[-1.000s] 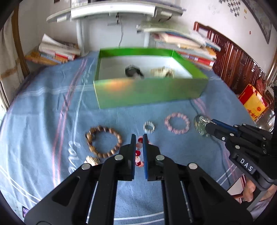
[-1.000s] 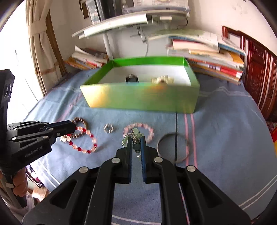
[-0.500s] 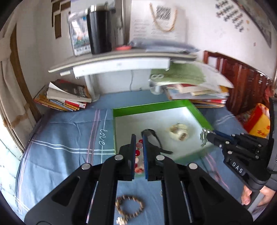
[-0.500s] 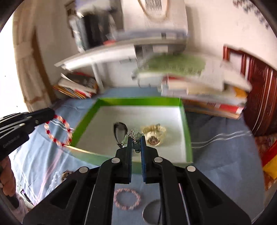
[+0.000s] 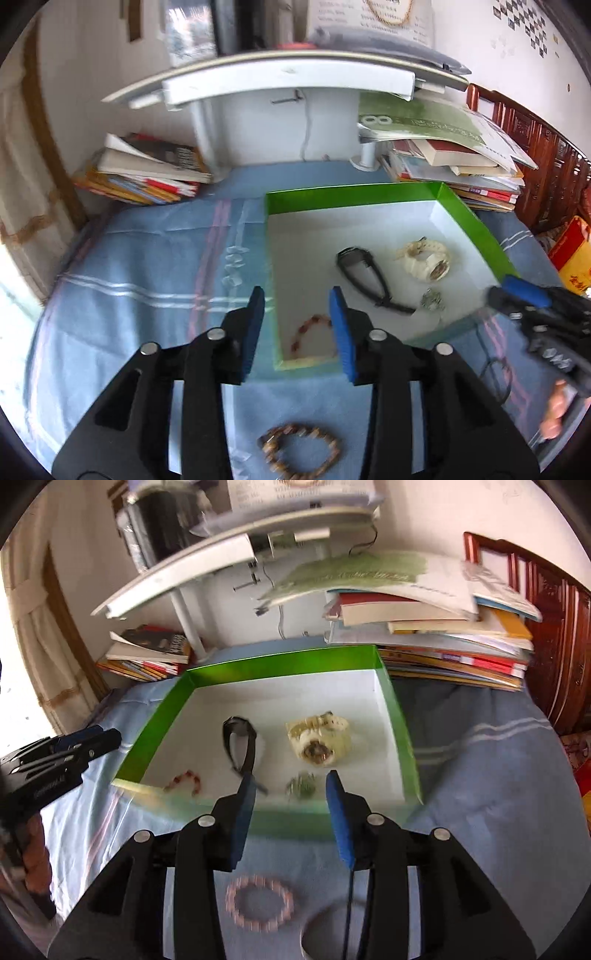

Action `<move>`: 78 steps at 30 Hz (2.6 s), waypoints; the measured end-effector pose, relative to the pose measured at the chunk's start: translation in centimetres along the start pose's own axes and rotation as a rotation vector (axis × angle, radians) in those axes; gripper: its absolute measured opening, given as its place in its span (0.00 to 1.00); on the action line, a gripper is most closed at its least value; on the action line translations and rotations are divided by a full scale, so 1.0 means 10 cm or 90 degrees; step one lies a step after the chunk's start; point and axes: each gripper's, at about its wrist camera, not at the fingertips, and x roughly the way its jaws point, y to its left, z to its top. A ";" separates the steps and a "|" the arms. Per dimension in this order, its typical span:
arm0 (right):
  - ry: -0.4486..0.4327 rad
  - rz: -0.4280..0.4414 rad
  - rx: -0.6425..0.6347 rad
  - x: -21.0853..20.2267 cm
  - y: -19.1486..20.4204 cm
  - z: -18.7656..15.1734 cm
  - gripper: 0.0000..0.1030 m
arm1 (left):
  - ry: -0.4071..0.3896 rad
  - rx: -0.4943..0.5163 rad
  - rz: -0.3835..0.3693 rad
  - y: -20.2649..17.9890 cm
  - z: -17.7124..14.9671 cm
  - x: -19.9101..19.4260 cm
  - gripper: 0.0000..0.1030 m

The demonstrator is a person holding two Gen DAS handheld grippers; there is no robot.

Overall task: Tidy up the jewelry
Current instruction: 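Withdraw both tools from the green box, then grasp the brown wooden bead bracelet with the left tool and set it down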

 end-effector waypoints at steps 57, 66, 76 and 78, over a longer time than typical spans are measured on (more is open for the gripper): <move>0.158 0.069 -0.128 -0.21 0.36 -1.25 0.37 | 0.165 0.027 -0.143 -0.38 -1.31 -0.25 0.34; 0.139 0.005 -0.067 -0.27 0.07 -1.30 0.37 | 0.184 0.050 -0.155 -0.57 -1.39 -0.18 0.34; 0.110 -0.028 -0.049 -0.18 0.13 -1.25 0.37 | 0.162 0.064 -0.134 -0.64 -1.42 -0.17 0.35; 0.111 -0.016 -0.038 -0.16 0.13 -1.22 0.37 | 0.160 0.064 -0.135 -0.64 -1.42 -0.17 0.35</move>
